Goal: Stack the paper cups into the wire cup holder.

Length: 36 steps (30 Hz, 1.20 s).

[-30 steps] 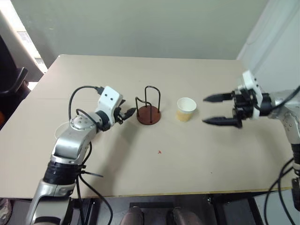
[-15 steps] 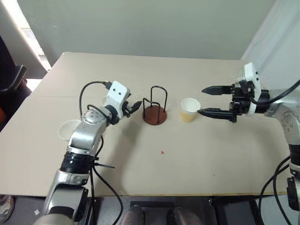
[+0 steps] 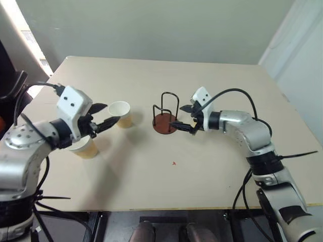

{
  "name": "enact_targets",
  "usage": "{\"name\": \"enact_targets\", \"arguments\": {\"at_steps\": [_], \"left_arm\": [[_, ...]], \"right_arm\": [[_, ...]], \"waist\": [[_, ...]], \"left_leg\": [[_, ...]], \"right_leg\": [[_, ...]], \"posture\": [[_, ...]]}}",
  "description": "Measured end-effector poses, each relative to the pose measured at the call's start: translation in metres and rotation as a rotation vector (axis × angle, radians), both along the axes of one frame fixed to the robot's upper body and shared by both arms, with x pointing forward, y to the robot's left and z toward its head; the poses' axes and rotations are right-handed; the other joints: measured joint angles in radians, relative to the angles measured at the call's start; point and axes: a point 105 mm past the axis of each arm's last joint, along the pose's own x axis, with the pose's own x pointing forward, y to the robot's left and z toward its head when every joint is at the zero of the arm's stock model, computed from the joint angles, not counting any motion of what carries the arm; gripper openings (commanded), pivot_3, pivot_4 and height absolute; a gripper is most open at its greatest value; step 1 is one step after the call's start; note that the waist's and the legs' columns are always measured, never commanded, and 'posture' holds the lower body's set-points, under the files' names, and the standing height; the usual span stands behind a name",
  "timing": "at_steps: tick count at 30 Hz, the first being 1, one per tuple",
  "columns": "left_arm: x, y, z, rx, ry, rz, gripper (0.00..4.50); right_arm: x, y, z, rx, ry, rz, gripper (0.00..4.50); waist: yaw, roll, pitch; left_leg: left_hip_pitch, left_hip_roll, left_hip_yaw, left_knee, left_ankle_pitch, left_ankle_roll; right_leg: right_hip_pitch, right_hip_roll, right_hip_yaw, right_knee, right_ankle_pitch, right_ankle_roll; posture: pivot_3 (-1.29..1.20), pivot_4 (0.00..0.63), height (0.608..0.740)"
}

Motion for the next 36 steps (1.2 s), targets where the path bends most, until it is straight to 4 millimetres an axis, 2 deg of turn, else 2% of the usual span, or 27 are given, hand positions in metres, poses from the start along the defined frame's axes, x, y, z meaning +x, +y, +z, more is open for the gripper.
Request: {"name": "enact_targets", "arguments": {"at_steps": [4, 7, 11, 18, 27, 31, 36], "left_arm": [[-0.016, -0.005, -0.005, -0.055, 0.060, -0.061, 2.99], [-0.023, 0.001, -0.007, -0.097, 0.087, -0.063, 2.95], [-0.034, 0.001, -0.010, -0.110, 0.131, -0.092, 2.95], [-0.039, 0.004, -0.012, -0.124, 0.154, -0.093, 2.95], [-0.045, -0.008, -0.011, -0.140, 0.171, -0.170, 2.95], [-0.049, -0.009, -0.010, -0.120, 0.190, -0.201, 2.95], [-0.053, -0.005, -0.014, -0.086, 0.245, -0.228, 2.95]], "right_arm": [[0.011, 0.008, -0.003, 0.011, -0.025, 0.001, 4.50], [0.017, 0.011, -0.007, 0.016, -0.019, 0.000, 3.91], [0.018, 0.013, -0.006, 0.014, -0.023, 0.031, 2.56], [0.014, 0.019, -0.007, 0.025, -0.021, 0.073, 0.13], [0.009, 0.024, -0.007, 0.035, -0.005, 0.117, 0.06], [-0.004, 0.013, 0.001, 0.057, 0.022, 0.197, 0.06], [-0.061, -0.018, 0.011, 0.044, 0.078, 0.434, 0.06]], "waist": [[-0.002, 0.000, 0.000], [-0.004, 0.000, 0.000], [-0.003, 0.000, 0.000], [-0.004, 0.000, 0.000], [-0.004, 0.000, 0.000], [0.000, 0.000, 0.000], [0.003, 0.000, 0.000]], "left_leg": [[-0.001, 0.001, 0.000, -0.002, 0.002, -0.003], [-0.003, 0.001, 0.000, -0.003, 0.003, -0.006], [-0.004, 0.002, 0.000, -0.003, 0.004, -0.007], [-0.004, 0.003, 0.000, -0.003, 0.005, -0.008], [-0.006, 0.004, 0.000, -0.003, 0.005, -0.009], [-0.008, 0.004, 0.000, -0.003, 0.005, -0.009], [-0.010, 0.004, 0.000, -0.004, 0.005, -0.010]], "right_leg": [[-0.005, 0.000, -0.001, 0.004, 0.000, -0.003], [-0.008, 0.000, -0.001, 0.009, -0.001, -0.005], [-0.009, 0.000, -0.003, 0.009, 0.000, -0.006], [-0.009, 0.000, -0.004, 0.009, 0.001, -0.008], [-0.010, 0.000, -0.005, 0.009, 0.001, -0.009], [-0.012, 0.000, -0.006, 0.009, 0.001, -0.009], [-0.010, 0.001, -0.006, 0.009, 0.001, -0.009]], "posture": [[0.00, 0.150, 0.740], [0.00, 0.150, 0.740], [0.00, 0.150, 0.740], [0.00, 0.150, 0.740], [0.00, 0.150, 0.740], [0.00, 0.150, 0.740], [0.00, 0.150, 0.740]]}}
